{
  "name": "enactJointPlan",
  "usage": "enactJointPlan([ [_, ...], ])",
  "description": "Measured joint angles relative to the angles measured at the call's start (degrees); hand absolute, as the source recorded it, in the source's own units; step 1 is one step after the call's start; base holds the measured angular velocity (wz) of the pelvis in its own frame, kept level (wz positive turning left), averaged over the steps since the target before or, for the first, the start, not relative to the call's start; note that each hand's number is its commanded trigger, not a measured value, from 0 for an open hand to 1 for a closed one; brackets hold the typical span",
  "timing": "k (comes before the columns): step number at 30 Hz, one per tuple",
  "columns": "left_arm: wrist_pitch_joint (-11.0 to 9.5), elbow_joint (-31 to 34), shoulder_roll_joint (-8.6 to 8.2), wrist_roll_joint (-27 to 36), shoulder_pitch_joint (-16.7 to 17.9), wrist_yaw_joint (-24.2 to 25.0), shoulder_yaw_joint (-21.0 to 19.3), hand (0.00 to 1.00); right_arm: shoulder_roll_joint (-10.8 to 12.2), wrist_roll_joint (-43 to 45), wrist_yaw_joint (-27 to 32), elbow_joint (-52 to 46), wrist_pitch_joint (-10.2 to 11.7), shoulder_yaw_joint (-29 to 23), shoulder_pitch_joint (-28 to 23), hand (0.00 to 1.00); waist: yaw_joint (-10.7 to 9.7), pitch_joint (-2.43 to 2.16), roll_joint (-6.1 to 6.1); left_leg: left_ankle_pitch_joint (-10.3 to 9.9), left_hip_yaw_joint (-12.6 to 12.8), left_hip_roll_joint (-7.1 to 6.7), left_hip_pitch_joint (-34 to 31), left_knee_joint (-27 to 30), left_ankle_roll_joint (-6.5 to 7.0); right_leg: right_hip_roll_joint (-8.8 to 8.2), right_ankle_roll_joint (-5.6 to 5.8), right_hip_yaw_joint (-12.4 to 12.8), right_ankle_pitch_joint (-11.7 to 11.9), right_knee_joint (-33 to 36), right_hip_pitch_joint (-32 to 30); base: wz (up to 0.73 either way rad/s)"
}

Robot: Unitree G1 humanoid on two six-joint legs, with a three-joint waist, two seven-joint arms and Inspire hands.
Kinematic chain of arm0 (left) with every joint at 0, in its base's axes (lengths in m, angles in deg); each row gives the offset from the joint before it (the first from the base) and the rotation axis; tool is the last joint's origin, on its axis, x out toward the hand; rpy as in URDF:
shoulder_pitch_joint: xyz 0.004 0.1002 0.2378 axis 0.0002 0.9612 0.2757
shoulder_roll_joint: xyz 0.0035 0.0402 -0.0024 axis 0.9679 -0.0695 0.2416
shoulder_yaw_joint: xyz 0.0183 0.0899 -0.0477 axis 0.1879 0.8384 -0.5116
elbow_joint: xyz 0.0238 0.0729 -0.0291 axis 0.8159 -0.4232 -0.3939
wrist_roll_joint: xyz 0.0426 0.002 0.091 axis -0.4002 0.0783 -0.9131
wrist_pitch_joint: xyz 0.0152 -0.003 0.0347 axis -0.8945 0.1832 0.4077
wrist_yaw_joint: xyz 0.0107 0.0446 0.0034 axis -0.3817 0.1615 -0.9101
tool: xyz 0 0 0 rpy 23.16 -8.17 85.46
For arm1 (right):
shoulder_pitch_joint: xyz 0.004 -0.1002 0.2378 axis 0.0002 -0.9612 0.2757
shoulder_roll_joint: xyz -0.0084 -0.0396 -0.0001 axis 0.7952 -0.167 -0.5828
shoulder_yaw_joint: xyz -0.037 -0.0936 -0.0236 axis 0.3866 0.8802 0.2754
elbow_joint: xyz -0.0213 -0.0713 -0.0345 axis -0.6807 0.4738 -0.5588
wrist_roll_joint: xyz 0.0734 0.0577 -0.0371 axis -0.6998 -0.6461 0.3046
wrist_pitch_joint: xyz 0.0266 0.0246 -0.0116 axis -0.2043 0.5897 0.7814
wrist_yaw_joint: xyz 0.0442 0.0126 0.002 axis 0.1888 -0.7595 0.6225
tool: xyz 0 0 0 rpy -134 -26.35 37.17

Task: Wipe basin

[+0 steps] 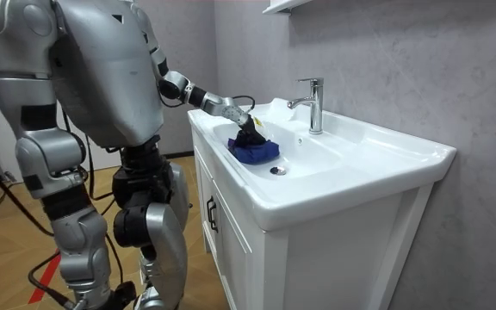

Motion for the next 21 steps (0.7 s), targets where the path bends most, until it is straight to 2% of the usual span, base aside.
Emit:
enactJointPlan([
  [1,0.0,0.52,0.27,0.0,-0.1,1.22,0.0,1.0,-0.11,0.0,-0.09,-0.12,0.24,0.0,0.03,0.0,0.0,0.24,0.3,0.0,0.04,0.0,-0.12,-0.03,0.0,0.06,0.0,0.19,0.0,-0.04,-0.03,-0.07],
  [3,0.0,1.06,0.93,0.37,-0.24,3.21,0.01,1.0,-0.21,-0.03,-0.56,-0.18,0.66,0.23,0.02,0.0,-0.03,0.42,0.61,0.0,0.11,0.03,-0.39,0.01,0.0,0.13,-0.03,0.45,-0.02,-0.1,-0.23,-0.09],
  [5,-0.01,2.72,1.97,1.34,-0.75,5.44,0.0,1.0,-0.25,-0.21,-0.99,-0.19,0.64,1.25,-0.01,0.0,-0.08,0.36,0.69,0.0,0.09,0.05,-1.24,0.22,0.0,0.1,-0.05,0.29,-0.01,-0.19,-0.8,0.03],
  [7,-0.01,5.54,3.75,3.24,-0.33,7.4,-0.31,1.0,-0.54,-0.71,-1.87,-0.26,1.16,1.2,0.21,0.0,0.19,0.28,1.06,0.0,-0.02,0.03,-2.63,0.14,0.0,0.02,-0.07,-0.04,0.0,0.35,-2.35,0.06],
  [9,-0.02,6.15,3.82,4.01,-0.22,8.25,-1.52,1.0,-0.94,-1.32,-1.85,-0.44,1.25,1.19,0.15,0.0,1.27,0.19,1.38,0.0,-0.14,0.0,-3.24,0.15,0.0,-0.05,-0.07,-0.16,0.0,0.64,-3.08,0.0],
  [10,-0.02,6.34,3.83,4.01,-0.25,8.54,-2.67,1.0,-1.09,-2.11,-1.69,-0.46,1.39,1.22,0.12,0.0,1.68,-0.15,1.92,0.0,-0.56,0.0,-3.27,0.14,0.0,-0.08,-0.06,-0.5,0.0,0.61,-3.01,0.0],
  [11,-0.02,6.55,3.83,4.09,-0.18,8.55,-3.33,1.0,-1.15,-2.38,-1.56,-0.47,1.74,1.22,0.02,0.0,1.84,-0.13,1.88,0.0,-0.61,0.0,-3.21,0.13,0.0,-0.08,-0.06,-0.69,0.0,0.62,-2.92,0.07],
  [12,-0.04,6.89,3.84,4.97,0.3,8.29,-4.75,1.0,-1.25,-2.85,-1.09,-0.49,2.34,1.24,-0.08,0.0,2.07,0.19,1.4,0.0,-0.74,0.03,-3.13,0.09,0.0,-0.14,-0.06,-1.29,0.0,0.63,-2.74,0.08],
  [13,-0.14,7.77,3.87,5.44,0.79,7.9,-5.84,1.0,-1.39,-3.71,-0.49,-0.51,3.06,1.31,-0.22,0.0,2.59,-0.11,1.89,0.0,-1.11,0.04,-3.12,0.05,0.0,-0.22,-0.06,-1.84,0.0,0.62,-2.66,0.09],
  [14,-0.36,8.0,3.95,6.11,0.97,7.57,-6.43,1.0,-1.47,-3.96,-0.43,-0.52,3.45,1.29,-0.26,0.0,2.8,-0.05,1.82,0.0,-1.42,0.04,-3.2,0.04,0.0,-0.26,-0.06,-2.16,0.0,0.62,-2.62,0.12],
  [17,-2.15,8.75,3.97,9.73,1.6,4.61,-11.76,1.0,-2.15,-4.96,-0.18,-2.54,4.56,1.03,-0.86,0.0,3.82,0.07,1.67,-0.01,-3.07,-0.04,-3.78,-0.09,0.0,-0.51,-0.06,-3.75,0.0,0.6,-2.76,0.18],
  [18,-2.54,9.38,3.95,10.83,1.76,3.05,-13.71,1.0,-2.37,-5.28,0.55,-3.02,5.2,1.13,-0.91,0.0,4.98,-0.17,2.03,-0.01,-3.4,-0.03,-3.97,-0.07,-0.01,-0.5,-0.06,-3.99,0.0,0.6,-2.99,0.07],
  [19,-2.84,9.65,3.94,12.08,1.97,1.24,-15.2,1.0,-2.55,-5.61,1.2,-3.16,5.77,1.2,-0.93,0.0,5.99,-0.22,2.09,-0.01,-3.4,0.02,-3.98,-0.06,-0.01,-0.53,-0.06,-4.67,0.0,0.56,-3.03,0.1],
  [21,-3.55,11.22,3.94,13.55,3.23,-1.91,-16.95,1.0,-2.66,-6.75,2.64,-3.24,6.5,1.28,-1.28,0.0,6.41,-0.22,2.08,-0.01,-3.55,0.03,-4.11,-0.13,-0.01,-0.72,-0.06,-5.63,0.0,0.52,-2.89,0.24],
])
